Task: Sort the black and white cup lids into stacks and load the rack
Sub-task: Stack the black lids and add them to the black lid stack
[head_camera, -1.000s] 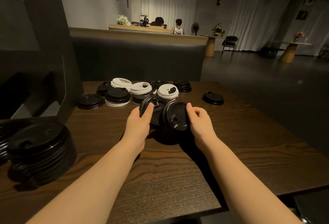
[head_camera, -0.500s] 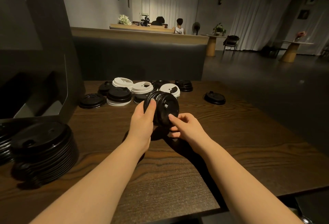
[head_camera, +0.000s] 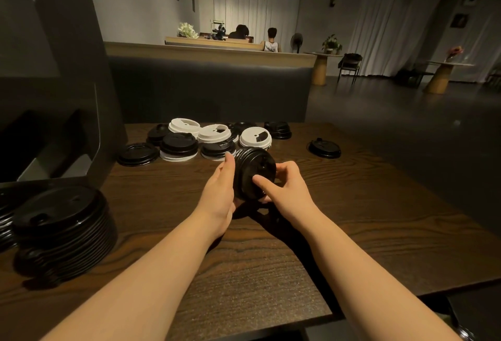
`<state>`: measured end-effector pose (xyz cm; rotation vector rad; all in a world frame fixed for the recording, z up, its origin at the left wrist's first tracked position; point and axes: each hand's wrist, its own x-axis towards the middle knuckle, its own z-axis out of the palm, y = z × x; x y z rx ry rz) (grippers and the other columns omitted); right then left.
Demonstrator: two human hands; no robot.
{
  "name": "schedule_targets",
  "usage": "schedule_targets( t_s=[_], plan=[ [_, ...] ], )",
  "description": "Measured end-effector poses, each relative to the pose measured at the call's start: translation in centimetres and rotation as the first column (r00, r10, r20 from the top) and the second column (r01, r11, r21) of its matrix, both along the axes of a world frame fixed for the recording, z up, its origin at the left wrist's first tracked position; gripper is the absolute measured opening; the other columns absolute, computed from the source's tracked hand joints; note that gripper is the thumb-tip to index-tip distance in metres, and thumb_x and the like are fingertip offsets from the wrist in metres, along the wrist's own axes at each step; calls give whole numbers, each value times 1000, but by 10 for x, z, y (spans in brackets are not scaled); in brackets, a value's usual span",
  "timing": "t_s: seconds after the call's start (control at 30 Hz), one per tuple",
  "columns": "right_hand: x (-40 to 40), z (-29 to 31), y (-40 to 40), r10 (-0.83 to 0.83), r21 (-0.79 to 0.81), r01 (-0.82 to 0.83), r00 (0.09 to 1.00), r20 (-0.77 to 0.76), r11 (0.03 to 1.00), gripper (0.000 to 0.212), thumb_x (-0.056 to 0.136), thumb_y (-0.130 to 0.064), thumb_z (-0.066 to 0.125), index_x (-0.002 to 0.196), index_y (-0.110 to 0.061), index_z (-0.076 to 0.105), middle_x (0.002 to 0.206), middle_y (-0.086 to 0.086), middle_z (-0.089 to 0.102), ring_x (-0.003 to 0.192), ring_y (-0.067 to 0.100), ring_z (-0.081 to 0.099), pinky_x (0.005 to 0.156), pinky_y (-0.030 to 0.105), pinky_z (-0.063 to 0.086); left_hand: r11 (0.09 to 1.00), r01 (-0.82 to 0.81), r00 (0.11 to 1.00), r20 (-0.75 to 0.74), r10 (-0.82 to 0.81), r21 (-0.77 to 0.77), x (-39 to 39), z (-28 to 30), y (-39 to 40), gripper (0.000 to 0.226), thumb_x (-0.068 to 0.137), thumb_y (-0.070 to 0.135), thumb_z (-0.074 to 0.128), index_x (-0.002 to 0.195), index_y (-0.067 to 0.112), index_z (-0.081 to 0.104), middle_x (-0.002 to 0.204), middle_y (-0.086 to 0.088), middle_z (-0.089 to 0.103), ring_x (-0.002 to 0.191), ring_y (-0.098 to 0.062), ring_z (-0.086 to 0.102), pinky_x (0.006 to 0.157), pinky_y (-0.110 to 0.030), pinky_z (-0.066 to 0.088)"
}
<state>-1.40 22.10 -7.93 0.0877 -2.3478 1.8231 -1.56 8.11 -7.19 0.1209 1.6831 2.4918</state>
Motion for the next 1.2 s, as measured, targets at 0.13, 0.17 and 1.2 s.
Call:
schedule_targets(
  t_s=[0.13,0.17,1.2],
  plan=[
    [3,2,0,-6,-2,6,999,-33,1000,41,81,-30,74,109,-20,45,103,-7,57,90,7,60,64,16,48,992,-17,996,-91,6,-124,2,-3,-1,55,73,38,73,123,23,56,119,-4,65,114,-22,61,99,-49,48],
    [4,3,0,-7,10,7,999,-44,1000,42,81,-30,74,110,-20,45,102,-9,55,89,4,58,62,13,45,989,-35,995,-94,21,-145,1,-4,-2,45,78,27,73,120,24,58,117,-4,66,112,-22,62,96,-48,50],
    [-9,-2,14,235,-406,-166,964,125,899,32,86,-8,65,118,-8,59,113,13,68,100,23,69,84,38,57,925,-36,999,-24,29,-378,-17,-10,-21,25,88,11,65,113,12,68,101,-7,74,101,-22,67,97,-47,50]
  ],
)
